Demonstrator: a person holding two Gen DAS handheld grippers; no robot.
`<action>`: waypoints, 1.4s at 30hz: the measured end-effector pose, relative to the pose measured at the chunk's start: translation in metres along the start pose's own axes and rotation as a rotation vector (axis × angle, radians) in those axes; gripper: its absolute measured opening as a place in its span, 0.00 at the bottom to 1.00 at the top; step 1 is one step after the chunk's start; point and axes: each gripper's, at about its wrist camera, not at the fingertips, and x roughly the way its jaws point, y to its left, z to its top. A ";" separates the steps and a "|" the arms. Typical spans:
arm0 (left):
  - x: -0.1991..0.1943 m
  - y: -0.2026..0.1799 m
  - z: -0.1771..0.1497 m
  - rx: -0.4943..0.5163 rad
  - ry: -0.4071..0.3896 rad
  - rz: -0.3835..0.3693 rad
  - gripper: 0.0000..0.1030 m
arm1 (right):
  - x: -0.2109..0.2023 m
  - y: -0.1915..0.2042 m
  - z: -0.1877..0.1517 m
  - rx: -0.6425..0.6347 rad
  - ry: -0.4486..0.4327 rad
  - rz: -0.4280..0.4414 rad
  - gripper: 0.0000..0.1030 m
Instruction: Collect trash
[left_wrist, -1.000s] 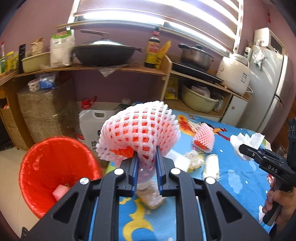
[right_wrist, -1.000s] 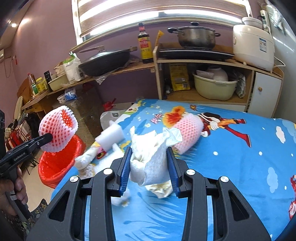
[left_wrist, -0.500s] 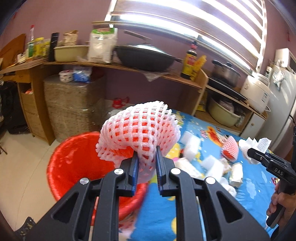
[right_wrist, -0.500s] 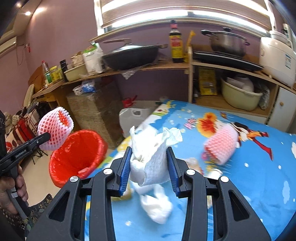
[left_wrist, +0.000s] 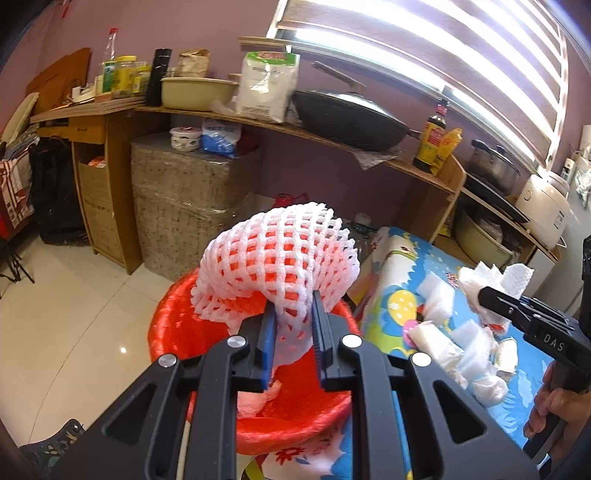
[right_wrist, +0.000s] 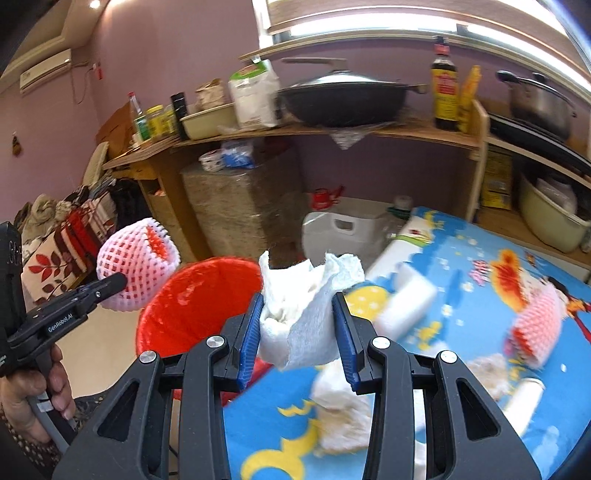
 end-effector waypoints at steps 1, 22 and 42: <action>0.001 0.003 0.000 -0.003 0.002 0.004 0.17 | 0.004 0.006 0.001 -0.008 0.003 0.011 0.36; 0.004 0.037 -0.004 -0.062 0.012 0.045 0.26 | 0.069 0.087 0.015 -0.138 0.067 0.153 0.40; -0.004 0.027 -0.008 -0.061 0.007 0.020 0.60 | 0.043 0.072 0.009 -0.131 0.026 0.102 0.69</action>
